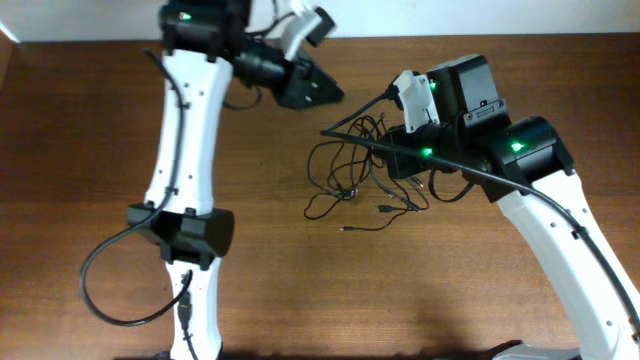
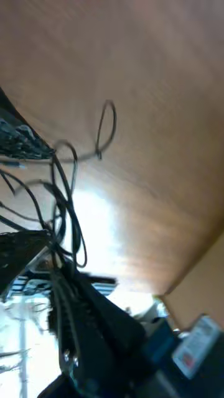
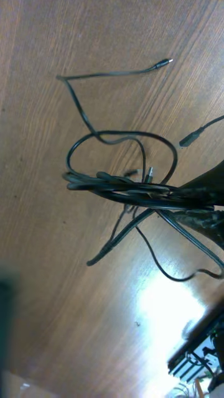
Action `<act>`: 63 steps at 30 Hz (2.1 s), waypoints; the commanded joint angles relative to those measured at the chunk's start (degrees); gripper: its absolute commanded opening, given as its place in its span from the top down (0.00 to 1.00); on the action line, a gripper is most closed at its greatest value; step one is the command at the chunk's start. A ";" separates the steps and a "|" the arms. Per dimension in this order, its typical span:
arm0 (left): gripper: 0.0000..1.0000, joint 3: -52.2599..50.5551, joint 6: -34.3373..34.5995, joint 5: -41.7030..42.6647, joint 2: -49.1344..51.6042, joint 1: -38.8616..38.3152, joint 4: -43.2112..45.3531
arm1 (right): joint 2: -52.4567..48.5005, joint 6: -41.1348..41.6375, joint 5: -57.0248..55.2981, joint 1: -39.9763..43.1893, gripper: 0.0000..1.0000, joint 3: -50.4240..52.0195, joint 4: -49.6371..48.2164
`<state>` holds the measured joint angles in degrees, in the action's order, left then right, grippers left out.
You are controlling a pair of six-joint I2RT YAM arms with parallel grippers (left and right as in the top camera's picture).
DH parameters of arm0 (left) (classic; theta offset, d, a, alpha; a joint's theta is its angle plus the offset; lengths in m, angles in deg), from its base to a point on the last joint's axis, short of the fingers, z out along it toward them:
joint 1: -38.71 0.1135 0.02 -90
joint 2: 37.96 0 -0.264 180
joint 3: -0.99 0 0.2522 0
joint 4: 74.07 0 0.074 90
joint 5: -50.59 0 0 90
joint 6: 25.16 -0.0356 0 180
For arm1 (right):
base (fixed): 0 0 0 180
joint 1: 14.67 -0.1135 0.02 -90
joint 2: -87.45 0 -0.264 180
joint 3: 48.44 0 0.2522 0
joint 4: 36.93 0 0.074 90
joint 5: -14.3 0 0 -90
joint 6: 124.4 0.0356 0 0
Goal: Untangle cables
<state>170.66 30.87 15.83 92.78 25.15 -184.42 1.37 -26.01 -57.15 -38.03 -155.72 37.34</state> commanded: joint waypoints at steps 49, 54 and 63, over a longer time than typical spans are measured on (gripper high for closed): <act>1.00 11.28 37.22 -2.03 -0.35 -0.04 0.46 | -10.73 3.04 11.67 7.87 0.28 -11.91 -2.64; 1.00 11.28 37.20 0.57 -0.35 -0.04 -0.13 | -14.91 10.58 2.91 7.13 0.36 -11.91 -9.94; 1.00 11.28 37.16 5.03 -0.35 -0.22 -0.13 | -16.57 10.62 -1.27 7.26 0.39 -11.89 -15.85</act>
<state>181.11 67.72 17.32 92.87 24.91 -184.47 -14.09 -16.07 -55.58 -30.97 -167.19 22.26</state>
